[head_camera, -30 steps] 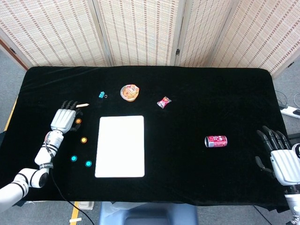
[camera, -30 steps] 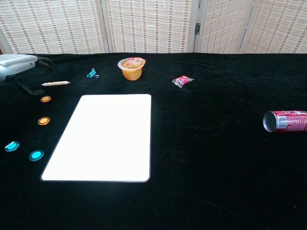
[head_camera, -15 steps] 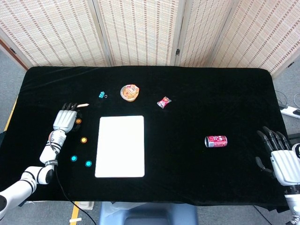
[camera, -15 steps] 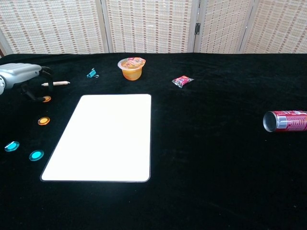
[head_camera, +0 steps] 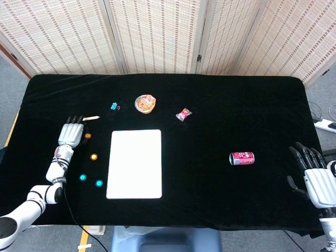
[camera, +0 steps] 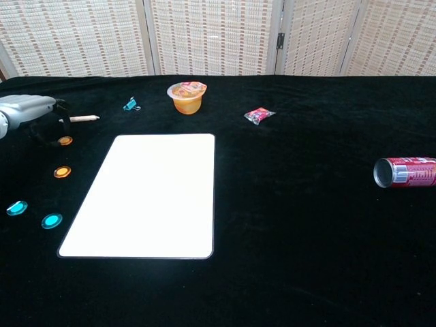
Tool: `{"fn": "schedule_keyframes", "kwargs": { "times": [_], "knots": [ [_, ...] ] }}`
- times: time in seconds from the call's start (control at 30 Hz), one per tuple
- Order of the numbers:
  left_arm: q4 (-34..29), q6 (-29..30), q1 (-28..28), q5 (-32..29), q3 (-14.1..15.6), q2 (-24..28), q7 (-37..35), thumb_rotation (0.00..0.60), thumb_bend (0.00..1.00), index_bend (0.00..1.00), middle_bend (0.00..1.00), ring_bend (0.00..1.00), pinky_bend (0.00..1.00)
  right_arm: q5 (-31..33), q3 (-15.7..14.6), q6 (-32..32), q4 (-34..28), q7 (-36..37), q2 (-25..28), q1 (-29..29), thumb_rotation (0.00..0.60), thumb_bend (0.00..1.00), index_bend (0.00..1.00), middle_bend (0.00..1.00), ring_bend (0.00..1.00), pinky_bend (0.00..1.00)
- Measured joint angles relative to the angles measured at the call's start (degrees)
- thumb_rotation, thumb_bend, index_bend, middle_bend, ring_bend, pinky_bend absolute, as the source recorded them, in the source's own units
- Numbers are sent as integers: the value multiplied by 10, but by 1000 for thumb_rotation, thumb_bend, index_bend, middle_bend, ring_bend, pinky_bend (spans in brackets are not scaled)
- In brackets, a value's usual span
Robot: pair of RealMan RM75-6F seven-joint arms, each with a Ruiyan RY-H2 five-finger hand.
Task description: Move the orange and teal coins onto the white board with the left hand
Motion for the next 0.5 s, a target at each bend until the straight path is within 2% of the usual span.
{"fn": "schedule_keyframes", "kwargs": {
  "times": [0.5],
  "knots": [
    [49, -8, -9, 4, -1, -33, -19, 600, 398, 444, 97, 0, 0, 3, 3, 3, -1, -2, 0, -6, 600, 459, 0, 10, 0, 0]
  ]
}}
